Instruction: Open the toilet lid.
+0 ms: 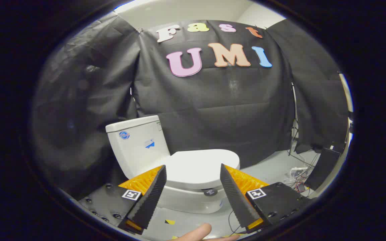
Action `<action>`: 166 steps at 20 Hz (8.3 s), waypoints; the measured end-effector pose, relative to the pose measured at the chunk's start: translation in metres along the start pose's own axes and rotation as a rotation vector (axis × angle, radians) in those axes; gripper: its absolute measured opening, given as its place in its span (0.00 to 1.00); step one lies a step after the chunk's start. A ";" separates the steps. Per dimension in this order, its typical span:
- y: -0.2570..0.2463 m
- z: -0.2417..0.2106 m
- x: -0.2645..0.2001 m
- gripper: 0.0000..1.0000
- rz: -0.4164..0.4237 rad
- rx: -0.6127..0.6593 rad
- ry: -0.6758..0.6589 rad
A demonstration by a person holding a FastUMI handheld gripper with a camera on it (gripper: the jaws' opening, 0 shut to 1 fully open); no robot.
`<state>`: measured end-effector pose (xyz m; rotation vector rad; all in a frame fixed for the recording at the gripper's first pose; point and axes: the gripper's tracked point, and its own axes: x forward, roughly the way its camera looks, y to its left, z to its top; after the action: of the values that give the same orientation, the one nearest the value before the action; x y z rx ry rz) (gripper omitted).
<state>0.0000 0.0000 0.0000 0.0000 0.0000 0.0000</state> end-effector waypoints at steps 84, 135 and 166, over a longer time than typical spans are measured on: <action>-0.029 -0.149 0.141 0.01 -0.283 0.951 0.322; 0.096 0.030 0.158 0.01 -0.183 0.219 0.222; 0.192 0.068 0.186 0.01 -0.064 -0.030 0.180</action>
<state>0.1864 0.1922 0.0680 -0.0297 0.1800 -0.0643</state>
